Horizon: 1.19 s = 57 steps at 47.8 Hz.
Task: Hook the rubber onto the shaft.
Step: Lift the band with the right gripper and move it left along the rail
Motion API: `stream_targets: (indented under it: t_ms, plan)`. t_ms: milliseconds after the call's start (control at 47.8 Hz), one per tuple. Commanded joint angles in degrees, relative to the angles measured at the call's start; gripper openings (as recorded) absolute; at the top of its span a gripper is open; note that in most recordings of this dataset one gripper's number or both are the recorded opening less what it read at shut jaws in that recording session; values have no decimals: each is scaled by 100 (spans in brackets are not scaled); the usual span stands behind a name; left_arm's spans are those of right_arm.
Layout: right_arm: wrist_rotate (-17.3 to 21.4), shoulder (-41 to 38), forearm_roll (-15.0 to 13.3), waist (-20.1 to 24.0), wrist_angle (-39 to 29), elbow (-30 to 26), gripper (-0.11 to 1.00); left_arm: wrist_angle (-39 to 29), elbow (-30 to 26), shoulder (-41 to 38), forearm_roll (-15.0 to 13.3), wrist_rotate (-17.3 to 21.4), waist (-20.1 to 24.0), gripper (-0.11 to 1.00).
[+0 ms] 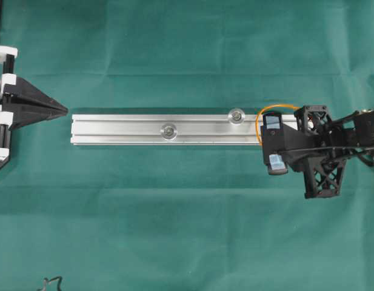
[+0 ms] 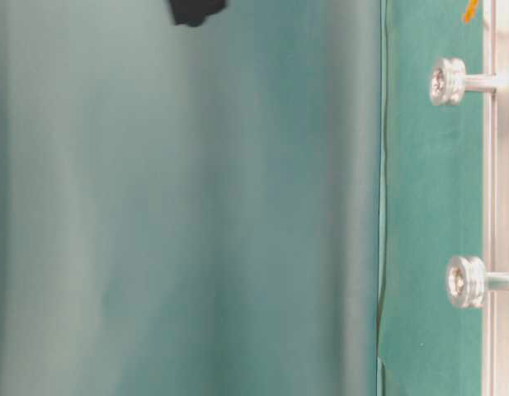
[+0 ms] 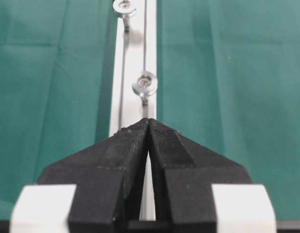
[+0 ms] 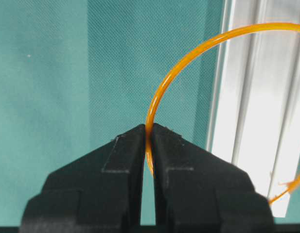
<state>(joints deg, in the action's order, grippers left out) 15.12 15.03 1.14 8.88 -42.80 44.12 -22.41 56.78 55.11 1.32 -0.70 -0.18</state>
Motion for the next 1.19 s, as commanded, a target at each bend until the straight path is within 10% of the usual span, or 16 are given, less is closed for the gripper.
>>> stream_targets:
  t_ms: [0,544,1171]
  plan:
    - [9,202,-70,18,-255,-281,7,18,-176,-44,9,-9,0,0]
    - [9,554,-439,9,-1767,-1371,7,26,-176,-44,9,-9,0,0]
    - [0,387,-466,9,-1784,-1547,7,26,-176,-44,9,-9,0,0]
